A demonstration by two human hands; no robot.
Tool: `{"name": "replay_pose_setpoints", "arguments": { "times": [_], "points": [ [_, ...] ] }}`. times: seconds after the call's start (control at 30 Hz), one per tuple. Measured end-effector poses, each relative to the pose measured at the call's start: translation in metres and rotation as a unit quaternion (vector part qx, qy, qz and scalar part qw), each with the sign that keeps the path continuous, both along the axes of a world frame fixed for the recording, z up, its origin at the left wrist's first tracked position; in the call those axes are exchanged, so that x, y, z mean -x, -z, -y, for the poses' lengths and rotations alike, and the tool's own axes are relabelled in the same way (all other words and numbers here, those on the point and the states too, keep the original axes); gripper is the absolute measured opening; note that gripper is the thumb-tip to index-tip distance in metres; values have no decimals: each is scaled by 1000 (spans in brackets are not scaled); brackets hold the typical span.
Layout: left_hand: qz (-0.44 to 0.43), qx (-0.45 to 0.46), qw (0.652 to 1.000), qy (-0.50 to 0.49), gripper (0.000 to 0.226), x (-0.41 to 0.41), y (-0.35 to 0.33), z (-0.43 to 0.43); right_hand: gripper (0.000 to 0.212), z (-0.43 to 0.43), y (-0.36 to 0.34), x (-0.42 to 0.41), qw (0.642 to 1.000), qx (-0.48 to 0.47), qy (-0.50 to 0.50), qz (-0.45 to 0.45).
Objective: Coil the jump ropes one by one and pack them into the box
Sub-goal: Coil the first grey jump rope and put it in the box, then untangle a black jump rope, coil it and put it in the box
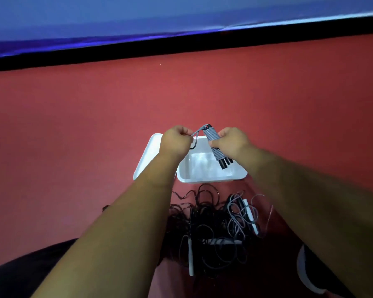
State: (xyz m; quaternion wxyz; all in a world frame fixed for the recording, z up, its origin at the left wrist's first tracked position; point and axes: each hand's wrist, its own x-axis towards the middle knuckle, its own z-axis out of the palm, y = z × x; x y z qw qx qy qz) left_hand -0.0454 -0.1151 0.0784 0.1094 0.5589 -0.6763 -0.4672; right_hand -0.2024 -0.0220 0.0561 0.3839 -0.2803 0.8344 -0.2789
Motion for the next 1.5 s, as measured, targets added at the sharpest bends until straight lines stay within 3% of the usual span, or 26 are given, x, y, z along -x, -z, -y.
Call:
{"name": "replay_pose_setpoints", "arguments": {
  "times": [0.17, 0.37, 0.57, 0.83, 0.93, 1.07, 1.3, 1.43, 1.5],
  "points": [
    [19, -41, 999, -16, 29, -5, 59, 14, 33, 28, 66, -10, 998, -49, -31, -8],
    [65, -20, 998, -13, 40, -13, 105, 18, 34, 45, 125, -27, 994, -91, -54, -9],
    [8, -20, 993, -117, 24, -27, 143, 13, 37, 56, 170, -37, 989, -125, -77, -11],
    [-27, -34, 990, -134, 20, -32, 157, 17, 28, 66, 196, -42, 976, -177, -123, -26],
    [-34, -44, 989, -139, 23, -35, 155, 15, 14, 59, 194, -40, 970, -197, -137, -30],
    [-34, -75, 986, -147, 25, -37, 145, 12, 32, 44, 174, -31, 977, -177, -121, -16],
    [-11, -69, 982, -177, 22, -49, 115, -14, 28, 8, 115, -26, 989, -107, -90, -55],
    [53, -50, 984, -163, 15, -68, 111, -38, 26, -21, 81, -45, 996, -63, -53, -46],
    [123, -57, 985, -106, 17, -79, 117, -47, 26, -38, 73, -60, 996, -58, -68, -32]
  ]
}}
